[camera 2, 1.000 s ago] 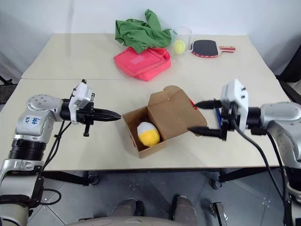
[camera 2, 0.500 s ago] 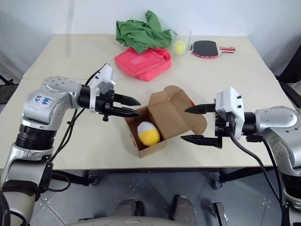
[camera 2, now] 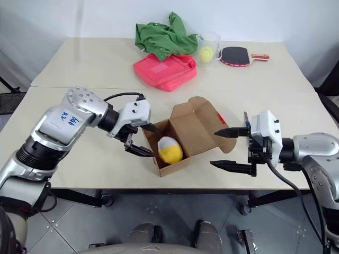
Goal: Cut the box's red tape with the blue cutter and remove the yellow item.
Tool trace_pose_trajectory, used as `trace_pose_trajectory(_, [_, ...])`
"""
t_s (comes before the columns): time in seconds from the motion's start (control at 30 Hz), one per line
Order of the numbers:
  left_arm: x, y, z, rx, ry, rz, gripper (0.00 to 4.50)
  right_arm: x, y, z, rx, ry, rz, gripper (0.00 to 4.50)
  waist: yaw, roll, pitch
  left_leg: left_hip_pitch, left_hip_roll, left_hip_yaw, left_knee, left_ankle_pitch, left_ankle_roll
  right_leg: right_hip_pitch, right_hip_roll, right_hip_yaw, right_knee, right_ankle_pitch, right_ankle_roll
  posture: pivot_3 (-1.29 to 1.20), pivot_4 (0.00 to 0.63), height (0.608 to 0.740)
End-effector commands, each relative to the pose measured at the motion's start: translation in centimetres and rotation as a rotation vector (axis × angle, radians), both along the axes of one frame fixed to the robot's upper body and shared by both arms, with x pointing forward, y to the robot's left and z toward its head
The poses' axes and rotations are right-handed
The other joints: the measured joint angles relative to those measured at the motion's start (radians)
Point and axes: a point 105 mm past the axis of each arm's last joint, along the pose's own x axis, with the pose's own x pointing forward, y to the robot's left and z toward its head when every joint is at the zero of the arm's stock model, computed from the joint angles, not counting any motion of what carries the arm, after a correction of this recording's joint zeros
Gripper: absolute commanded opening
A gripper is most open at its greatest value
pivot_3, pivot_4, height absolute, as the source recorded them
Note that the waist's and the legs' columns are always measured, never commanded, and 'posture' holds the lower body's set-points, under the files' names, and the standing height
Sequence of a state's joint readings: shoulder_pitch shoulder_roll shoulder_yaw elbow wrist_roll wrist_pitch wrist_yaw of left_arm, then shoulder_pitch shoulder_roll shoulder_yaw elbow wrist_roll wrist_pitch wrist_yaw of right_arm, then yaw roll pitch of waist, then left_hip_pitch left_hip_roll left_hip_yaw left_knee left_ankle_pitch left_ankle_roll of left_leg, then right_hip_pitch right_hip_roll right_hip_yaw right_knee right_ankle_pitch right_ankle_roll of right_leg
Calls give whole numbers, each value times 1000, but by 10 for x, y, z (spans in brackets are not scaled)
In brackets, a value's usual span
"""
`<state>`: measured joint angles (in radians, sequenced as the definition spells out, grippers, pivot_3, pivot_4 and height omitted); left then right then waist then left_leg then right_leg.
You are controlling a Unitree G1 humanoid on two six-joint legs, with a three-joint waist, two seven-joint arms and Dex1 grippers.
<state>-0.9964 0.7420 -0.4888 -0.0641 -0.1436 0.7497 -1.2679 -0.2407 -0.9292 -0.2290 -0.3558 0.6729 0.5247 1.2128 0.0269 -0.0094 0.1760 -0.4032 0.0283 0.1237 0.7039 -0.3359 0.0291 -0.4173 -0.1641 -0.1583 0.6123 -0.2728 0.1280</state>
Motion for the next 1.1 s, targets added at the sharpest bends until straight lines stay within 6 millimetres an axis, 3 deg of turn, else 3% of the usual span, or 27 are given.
trace_pose_trajectory(0.03, [8,-8,2,40,-82,-33,4478,-8,0,15,7,-73,-12,4500,0,0,0,0,0,0,0,0,0,0,0,0,0,0,0,0,150,740])
trace_pose_trajectory(0.33, [26,-40,-5,46,-83,-78,4478,-22,-5,12,17,-88,-108,4500,8,0,0,0,0,-2,1,0,1,3,0,-1,-2,0,0,0,150,740])
trace_pose_trajectory(0.7, [12,-40,-22,152,-8,-198,4478,-29,-10,12,5,-94,-166,4500,2,0,0,1,0,-2,1,0,1,3,0,-1,-2,0,0,0,150,740])
trace_pose_trajectory(0.8, [13,-41,-26,151,-8,-208,3885,-28,-10,13,7,-100,-169,4500,2,0,0,1,0,-2,2,0,1,3,0,-1,-2,0,0,0,150,740])
trace_pose_trajectory(1.1, [23,-45,-8,89,-30,-183,1276,-22,-13,19,8,-119,-177,4500,2,0,0,1,0,-3,3,0,1,3,0,-1,-2,0,0,0,150,740])
